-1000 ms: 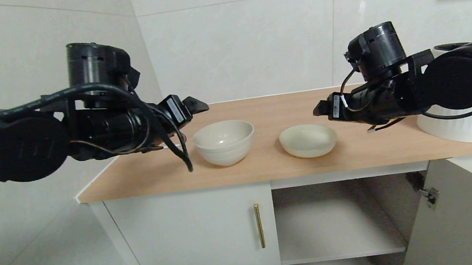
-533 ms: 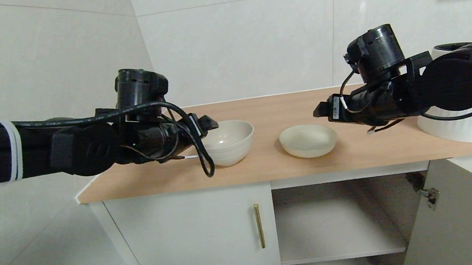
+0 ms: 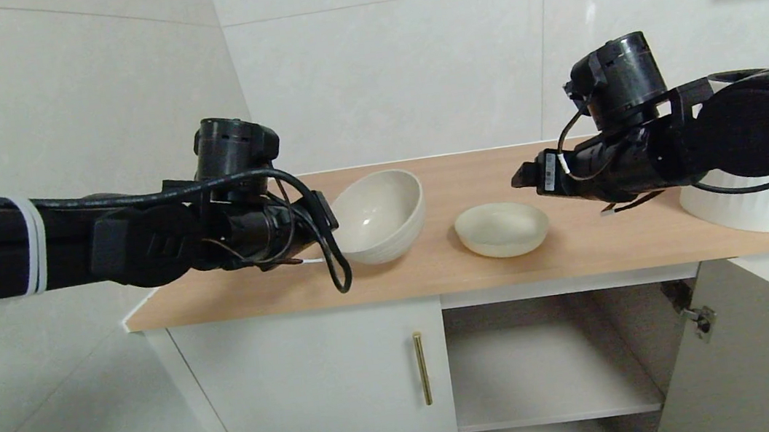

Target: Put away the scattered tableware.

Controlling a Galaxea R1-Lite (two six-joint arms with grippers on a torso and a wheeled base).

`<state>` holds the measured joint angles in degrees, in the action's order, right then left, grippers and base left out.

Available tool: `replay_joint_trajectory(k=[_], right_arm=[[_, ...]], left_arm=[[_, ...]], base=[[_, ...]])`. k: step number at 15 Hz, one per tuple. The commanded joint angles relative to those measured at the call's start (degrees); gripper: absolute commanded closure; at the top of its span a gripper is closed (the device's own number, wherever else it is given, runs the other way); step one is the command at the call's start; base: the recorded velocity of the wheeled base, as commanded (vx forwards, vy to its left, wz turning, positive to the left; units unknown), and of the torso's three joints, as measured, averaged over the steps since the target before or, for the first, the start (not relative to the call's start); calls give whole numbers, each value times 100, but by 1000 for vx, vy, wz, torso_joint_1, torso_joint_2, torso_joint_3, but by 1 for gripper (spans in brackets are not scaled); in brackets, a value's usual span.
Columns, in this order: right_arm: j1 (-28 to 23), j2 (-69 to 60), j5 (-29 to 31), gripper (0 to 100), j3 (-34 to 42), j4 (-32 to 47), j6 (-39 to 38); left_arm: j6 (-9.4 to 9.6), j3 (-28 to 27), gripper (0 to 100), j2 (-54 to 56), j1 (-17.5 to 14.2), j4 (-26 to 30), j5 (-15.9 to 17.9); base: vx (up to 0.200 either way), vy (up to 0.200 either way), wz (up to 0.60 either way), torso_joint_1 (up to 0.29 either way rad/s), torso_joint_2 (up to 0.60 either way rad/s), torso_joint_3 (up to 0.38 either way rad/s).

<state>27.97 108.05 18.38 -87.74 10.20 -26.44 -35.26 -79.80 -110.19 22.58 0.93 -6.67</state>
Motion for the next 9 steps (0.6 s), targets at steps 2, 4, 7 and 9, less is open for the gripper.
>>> replay_joint_trajectory(k=[2,4,7,9], right_arm=[[-2,-73,-37,0,2,8,-1],[-2,-47,-63,0,2,8,7],[-10,173,-151,0,-15,26,16],[-19,358,-142,0,-33,149,60]], left_arm=[[-16,17,100,112,1,4,-1],[-16,17,100,121,1,-5,-1],[-16,43,100,200,1,4,16],[-16,43,100,244,1,13,16]], base=[[0,0,0,0,0,0],[0,0,0,0,0,0],[0,0,0,0,0,0],[0,0,0,0,0,0]])
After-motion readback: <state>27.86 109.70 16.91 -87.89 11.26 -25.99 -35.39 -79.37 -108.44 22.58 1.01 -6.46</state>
